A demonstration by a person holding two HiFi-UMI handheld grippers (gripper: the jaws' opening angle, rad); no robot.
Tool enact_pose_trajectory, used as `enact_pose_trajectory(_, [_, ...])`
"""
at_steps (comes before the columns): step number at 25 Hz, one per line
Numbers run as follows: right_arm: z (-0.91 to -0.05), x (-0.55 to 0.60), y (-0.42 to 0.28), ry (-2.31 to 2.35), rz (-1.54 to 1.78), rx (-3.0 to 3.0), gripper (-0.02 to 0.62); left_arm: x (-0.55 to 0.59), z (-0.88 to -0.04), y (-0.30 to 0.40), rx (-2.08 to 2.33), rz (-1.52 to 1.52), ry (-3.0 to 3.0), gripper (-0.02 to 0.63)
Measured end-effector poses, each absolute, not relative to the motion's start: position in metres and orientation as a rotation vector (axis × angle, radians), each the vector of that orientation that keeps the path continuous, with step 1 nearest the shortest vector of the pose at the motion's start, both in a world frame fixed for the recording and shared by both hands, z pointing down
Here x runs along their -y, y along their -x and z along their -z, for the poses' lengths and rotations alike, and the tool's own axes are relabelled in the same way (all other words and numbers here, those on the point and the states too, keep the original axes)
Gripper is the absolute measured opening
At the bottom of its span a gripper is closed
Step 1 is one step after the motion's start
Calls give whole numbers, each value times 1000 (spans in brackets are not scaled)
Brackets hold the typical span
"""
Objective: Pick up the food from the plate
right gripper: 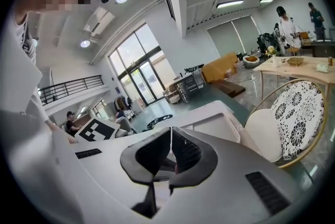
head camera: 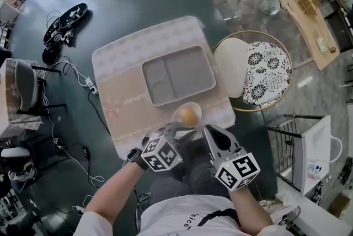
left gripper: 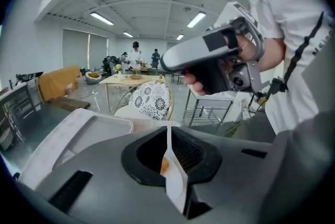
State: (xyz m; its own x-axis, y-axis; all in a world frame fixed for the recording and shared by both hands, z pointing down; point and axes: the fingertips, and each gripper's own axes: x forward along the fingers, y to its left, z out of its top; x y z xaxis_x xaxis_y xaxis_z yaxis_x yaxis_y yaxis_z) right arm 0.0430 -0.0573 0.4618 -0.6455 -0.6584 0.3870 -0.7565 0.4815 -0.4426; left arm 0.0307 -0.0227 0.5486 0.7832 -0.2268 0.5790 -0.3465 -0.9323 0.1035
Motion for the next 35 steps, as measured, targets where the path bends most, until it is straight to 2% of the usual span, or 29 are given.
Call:
enact_pose_trajectory(4, [-487, 59, -52, -1261, -909, 2541, 17, 28, -579, -35, 238, -965, -2848, 15])
enact_pose_trajectory(6, [-497, 58, -56, -1279, -918, 2537, 17, 27, -593, -38, 115, -1020, -2879, 134])
enact_pose_trajectory(10, [-513, 58, -62, -1304, -922, 2532, 17, 24, -619, -36, -106, -1162, -2940, 227])
enact_pose_trajectory(15, [-530, 53, -64, -1310, -919, 2523, 17, 28, -651, -35, -276, -1284, -2977, 297])
enact_pose_trajectory(24, [-546, 52, -64, -1325, -921, 2516, 17, 32, -693, -35, -513, -1428, -2982, 348])
enact_pose_trajectory(35, [-554, 50, -69, -1332, -926, 2498, 17, 39, -707, -42, -494, -1385, -2951, 350])
